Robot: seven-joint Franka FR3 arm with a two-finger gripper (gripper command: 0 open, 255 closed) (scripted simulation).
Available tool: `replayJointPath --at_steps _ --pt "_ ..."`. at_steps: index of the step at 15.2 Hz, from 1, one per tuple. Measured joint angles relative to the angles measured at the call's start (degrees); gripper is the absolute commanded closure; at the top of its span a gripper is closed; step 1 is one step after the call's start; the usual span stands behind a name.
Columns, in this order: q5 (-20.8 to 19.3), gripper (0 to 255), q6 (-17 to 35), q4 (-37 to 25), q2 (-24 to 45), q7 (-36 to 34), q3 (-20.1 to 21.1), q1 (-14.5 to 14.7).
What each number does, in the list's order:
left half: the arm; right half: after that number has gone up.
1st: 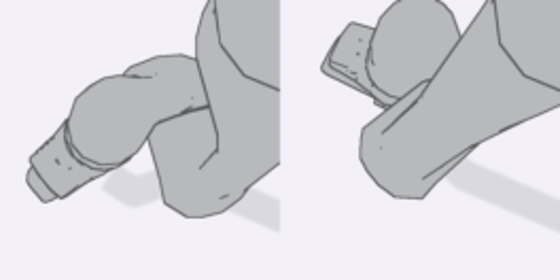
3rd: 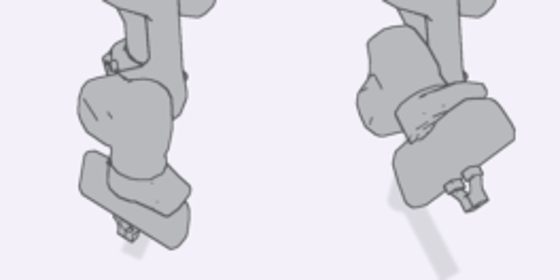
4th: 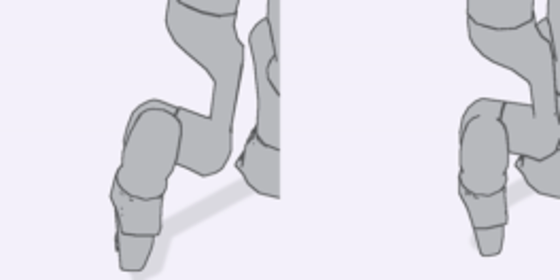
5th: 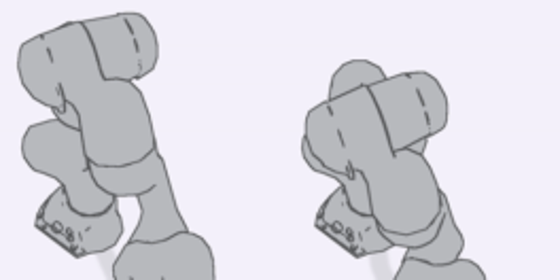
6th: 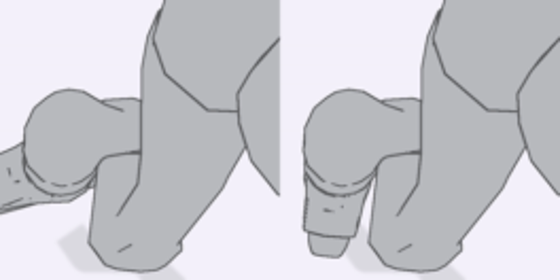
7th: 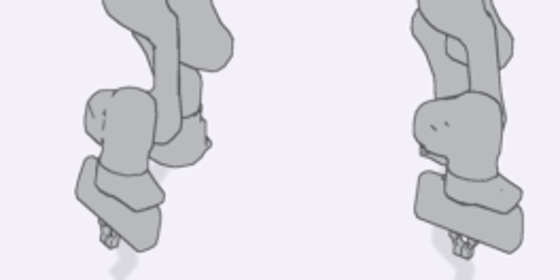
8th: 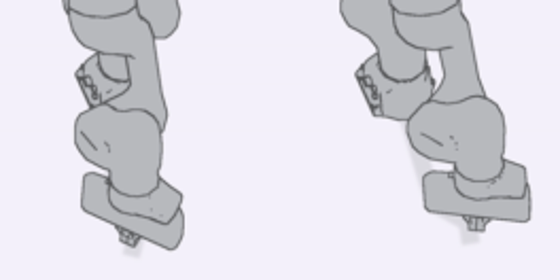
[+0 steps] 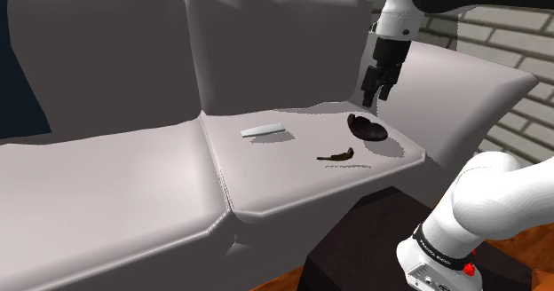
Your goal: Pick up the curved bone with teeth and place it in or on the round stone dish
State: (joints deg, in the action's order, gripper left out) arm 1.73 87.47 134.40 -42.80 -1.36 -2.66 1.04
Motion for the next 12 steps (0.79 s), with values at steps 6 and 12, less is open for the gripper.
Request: replayJointPath --at_steps 6,12 --pt "-2.93 0 6.50 7.45 -2.42 11.50 -5.59 1.19" --pt "-7.09 0 18.16 15.01 -0.27 29.23 -14.99 3.31"
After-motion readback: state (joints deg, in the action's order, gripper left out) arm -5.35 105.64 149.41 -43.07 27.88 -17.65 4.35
